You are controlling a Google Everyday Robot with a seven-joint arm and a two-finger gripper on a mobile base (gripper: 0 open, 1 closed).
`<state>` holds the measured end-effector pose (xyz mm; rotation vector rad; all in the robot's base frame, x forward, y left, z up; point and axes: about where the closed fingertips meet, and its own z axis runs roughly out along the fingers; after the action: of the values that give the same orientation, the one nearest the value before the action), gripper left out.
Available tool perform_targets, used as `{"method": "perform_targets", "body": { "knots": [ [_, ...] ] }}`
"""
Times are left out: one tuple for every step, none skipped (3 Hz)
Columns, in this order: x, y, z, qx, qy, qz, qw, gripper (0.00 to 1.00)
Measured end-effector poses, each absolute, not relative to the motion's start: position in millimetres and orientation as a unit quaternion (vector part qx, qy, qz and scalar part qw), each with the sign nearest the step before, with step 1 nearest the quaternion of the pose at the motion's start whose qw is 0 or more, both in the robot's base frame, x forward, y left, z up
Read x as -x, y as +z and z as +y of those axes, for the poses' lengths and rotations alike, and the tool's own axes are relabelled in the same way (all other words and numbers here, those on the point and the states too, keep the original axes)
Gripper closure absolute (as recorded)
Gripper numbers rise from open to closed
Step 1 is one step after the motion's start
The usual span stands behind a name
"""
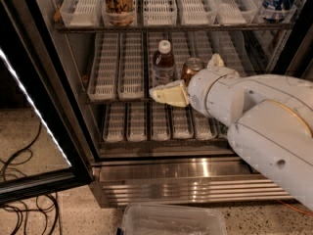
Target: Pick blue plastic bottle from middle shelf of fridge
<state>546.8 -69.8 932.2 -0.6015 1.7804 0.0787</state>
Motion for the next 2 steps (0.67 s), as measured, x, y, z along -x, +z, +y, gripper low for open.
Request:
{"method": "perform_targets", "body": {
  "knots": [
    [-543.2, 962.4, -84.9, 0.243, 0.03, 0.742, 0.624, 0.0],
    [-539.7, 976.5, -89.9, 0.241, 0.024, 0.727, 0.642, 0.0]
  ]
}}
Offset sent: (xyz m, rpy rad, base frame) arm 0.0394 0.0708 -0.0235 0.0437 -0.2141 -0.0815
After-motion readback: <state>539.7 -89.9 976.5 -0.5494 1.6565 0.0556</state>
